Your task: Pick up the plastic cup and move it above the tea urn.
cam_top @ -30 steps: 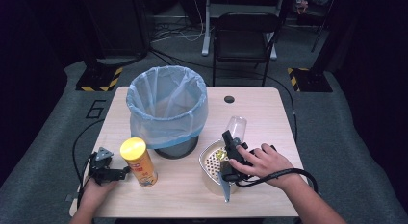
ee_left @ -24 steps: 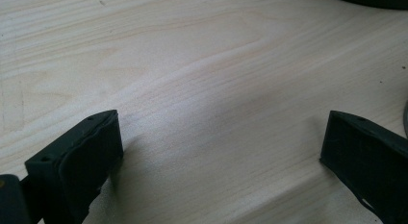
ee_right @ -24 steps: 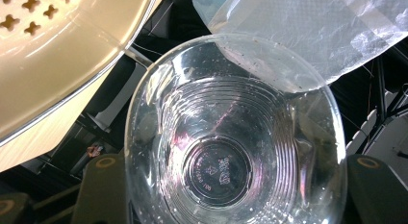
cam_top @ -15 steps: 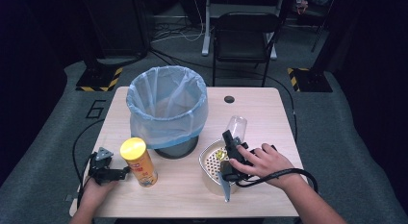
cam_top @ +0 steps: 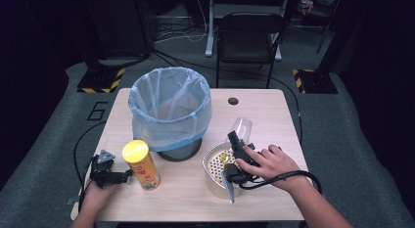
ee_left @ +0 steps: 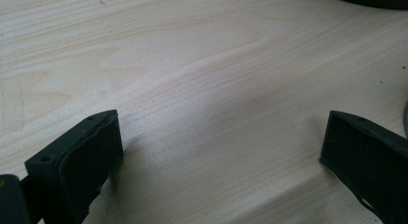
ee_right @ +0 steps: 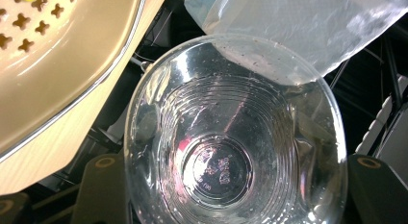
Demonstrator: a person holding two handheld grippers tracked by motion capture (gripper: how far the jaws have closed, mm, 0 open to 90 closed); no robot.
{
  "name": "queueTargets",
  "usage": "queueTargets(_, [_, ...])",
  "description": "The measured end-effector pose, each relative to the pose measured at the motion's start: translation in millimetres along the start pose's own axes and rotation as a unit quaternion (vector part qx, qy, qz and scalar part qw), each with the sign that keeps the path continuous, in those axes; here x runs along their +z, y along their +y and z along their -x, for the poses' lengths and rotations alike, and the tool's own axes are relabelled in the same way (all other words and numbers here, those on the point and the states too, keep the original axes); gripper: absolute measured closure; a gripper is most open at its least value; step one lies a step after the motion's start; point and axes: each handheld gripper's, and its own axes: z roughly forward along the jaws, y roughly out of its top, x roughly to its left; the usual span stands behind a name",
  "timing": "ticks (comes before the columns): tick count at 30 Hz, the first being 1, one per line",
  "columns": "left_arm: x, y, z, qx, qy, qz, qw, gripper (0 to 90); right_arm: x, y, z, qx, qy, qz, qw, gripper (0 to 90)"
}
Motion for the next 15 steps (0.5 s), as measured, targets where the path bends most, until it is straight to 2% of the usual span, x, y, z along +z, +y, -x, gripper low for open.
queueTargets(2, [0.0, 0.0, 0.0, 0.0, 0.0, 0.0, 1.0, 0.7, -0.6, -1.0, -2.6, 0.024, -0.008, -0.006, 0.9997, 37.8])
queueTargets(3, [0.0, 0.0, 0.0, 0.0, 0.0, 0.0, 1.0, 0.6, -0.6, -2.1, -1.5, 0.024, 0.0, -0.003, 0.9997, 37.8])
queueTargets(4, [0.0, 0.0, 0.0, 0.0, 0.0, 0.0, 1.0, 0.6, -0.7, -3.1, -2.0, 0.045, -0.002, -0.003, 0.999, 37.8])
queueTargets(5, [0.0, 0.0, 0.0, 0.0, 0.0, 0.0, 1.0, 0.7, -1.1, -4.5, -5.8, 0.079, -0.009, -0.006, 0.9968, 37.8])
queueTargets(7, [0.0, 0.0, 0.0, 0.0, 0.0, 0.0, 1.0, 0.6, -1.3, -7.5, -5.0, 0.126, -0.004, -0.001, 0.992, 37.7])
queueTargets(8, [0.0, 0.0, 0.0, 0.0, 0.0, 0.0, 1.0, 0.6, -1.7, -8.1, -5.9, 0.172, -0.004, -0.003, 0.985, 37.6])
queueTargets(9, [0.1, -0.1, 0.1, -0.001, 0.0, 0.001, 1.0, 0.6, -1.1, -9.7, -5.7, 0.179, -0.006, 0.002, 0.9838, 37.6])
queueTargets(10, [0.1, -0.1, 0.1, 0.0, 0.0, 0.001, 1.0, 0.7, -1.6, -9.4, -7.0, 0.223, -0.008, 0.0, 0.9747, 37.5])
queueTargets(11, [0.0, 0.0, 0.0, 0.0, 0.0, 0.0, 1.0, 0.7, -1.4, -9.9, -6.9, 0.245, -0.006, 0.002, 0.9696, 37.4])
queueTargets(12, [0.0, 0.0, 0.0, 0.0, 0.0, 0.0, 1.0, 0.6, -1.6, -11.4, -6.1, 0.286, -0.008, 0.005, 0.9581, 37.4])
queueTargets(13, [0.0, 0.0, 0.0, 0.0, 0.0, 0.0, 1.0, 0.6, -1.7, -14.1, -3.0, 0.314, -0.013, 0.01, 0.9493, 37.3])
queueTargets(14, [0.0, 0.0, 0.0, 0.0, 0.0, 0.0, 1.0, 0.6, -2.4, -18.0, 0.1, 0.371, -0.013, 0.02, 0.9283, 37.3])
queueTargets(15, [0.1, 0.0, 0.0, 0.0, 0.0, 0.001, 1.0, 0.7, -2.2, -21.2, 2.2, 0.406, -0.012, 0.026, 0.9136, 37.2])
